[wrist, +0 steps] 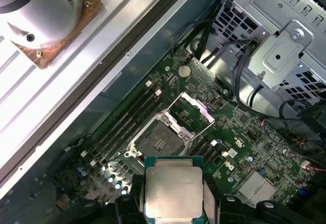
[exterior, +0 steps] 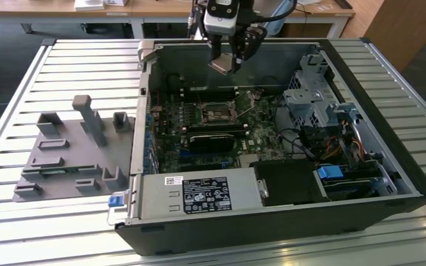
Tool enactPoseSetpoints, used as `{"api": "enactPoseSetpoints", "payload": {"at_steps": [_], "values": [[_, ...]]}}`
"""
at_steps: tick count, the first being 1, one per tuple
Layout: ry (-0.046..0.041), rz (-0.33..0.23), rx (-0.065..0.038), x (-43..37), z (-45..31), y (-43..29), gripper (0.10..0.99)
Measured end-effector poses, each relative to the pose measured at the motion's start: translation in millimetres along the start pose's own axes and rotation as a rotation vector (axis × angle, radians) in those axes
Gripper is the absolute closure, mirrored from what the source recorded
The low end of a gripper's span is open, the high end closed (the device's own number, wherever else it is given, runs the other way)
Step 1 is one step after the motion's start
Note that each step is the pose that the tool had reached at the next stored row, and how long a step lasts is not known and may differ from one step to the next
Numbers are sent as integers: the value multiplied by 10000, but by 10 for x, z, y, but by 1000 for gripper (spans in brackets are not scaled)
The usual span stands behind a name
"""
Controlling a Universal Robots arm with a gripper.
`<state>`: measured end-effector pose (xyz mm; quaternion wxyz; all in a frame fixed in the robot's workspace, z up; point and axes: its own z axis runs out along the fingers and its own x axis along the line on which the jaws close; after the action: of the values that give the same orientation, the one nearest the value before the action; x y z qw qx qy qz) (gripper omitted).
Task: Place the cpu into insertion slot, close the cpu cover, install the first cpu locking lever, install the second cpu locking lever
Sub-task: 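Place the cpu into insertion slot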
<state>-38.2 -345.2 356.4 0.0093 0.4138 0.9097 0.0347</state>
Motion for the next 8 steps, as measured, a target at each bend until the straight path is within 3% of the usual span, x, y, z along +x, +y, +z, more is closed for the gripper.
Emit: {"api": "enactPoseSetpoints", "payload": {"at_steps": [8], "values": [[-55, 505, 11, 0, 4, 0, 545]]}}
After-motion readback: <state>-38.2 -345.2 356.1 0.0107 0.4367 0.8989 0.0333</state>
